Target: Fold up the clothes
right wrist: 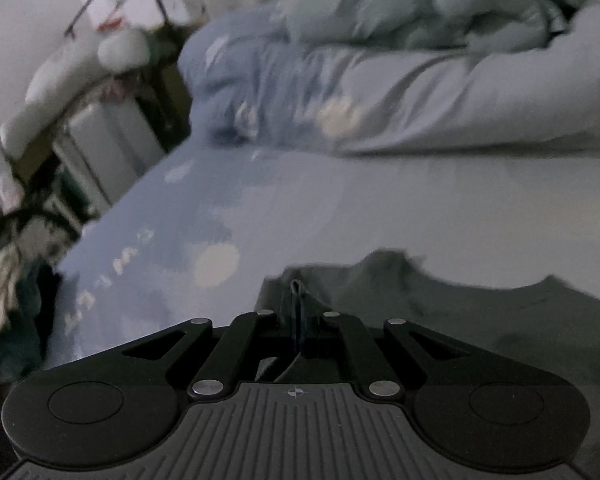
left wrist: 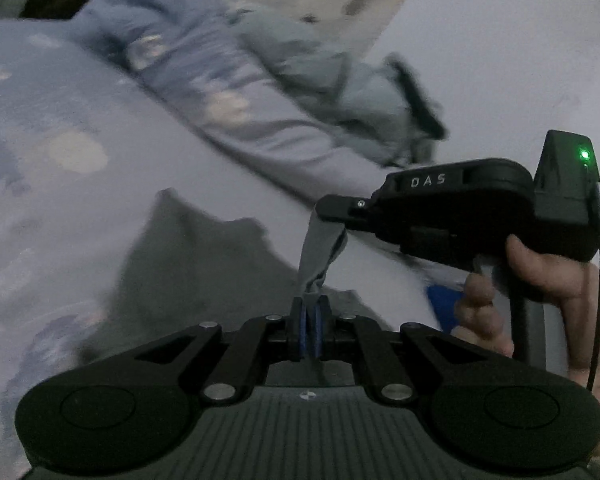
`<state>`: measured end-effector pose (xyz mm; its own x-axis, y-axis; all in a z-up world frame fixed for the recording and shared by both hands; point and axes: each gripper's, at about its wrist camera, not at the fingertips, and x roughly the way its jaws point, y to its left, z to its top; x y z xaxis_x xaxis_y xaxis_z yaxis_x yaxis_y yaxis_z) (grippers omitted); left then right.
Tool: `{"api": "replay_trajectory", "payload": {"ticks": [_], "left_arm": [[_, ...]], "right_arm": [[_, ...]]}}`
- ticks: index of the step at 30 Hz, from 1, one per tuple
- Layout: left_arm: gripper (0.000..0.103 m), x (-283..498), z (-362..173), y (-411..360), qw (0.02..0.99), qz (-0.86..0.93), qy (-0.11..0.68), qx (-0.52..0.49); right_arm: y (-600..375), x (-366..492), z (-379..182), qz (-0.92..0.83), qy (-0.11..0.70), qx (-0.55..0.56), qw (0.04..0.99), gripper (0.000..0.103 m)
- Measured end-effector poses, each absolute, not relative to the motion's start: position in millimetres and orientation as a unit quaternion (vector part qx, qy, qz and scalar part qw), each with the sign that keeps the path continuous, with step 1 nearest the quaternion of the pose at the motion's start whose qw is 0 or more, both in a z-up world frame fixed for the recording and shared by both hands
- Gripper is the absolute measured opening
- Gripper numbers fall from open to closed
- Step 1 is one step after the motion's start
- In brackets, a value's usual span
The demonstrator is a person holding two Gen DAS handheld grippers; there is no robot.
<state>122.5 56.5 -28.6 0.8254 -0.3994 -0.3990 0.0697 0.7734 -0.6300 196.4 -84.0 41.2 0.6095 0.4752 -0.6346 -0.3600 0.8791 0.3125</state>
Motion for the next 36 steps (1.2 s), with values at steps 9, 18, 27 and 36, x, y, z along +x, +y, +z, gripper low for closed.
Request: {"api": "replay_trajectory", "payload": {"ticks": [9, 18, 27, 36], "left_arm": [[0.008, 121, -61, 82, 0.891, -0.077, 0.315, -0.317], [0.009, 124, -79, 95, 0.886, -0.068, 0.342, -0.306], [0.024, 130, -74, 96, 0.882, -0.051, 0.348, -0.312], [0.060, 131, -37, 83, 0.913, -0.023, 0.281, -0.295]], "right_arm": [[-18, 205, 1, 0.246, 0.408, 0.018, 0.879, 0.003], [12, 184, -17, 0.256, 0.426, -0.055, 0.866, 0.036], [-141, 98, 80, 0.208, 0.338, -0.074, 0.915, 0.083], [-264, 15, 47, 0.066, 0.354, -0.223, 0.906, 0.060]]}}
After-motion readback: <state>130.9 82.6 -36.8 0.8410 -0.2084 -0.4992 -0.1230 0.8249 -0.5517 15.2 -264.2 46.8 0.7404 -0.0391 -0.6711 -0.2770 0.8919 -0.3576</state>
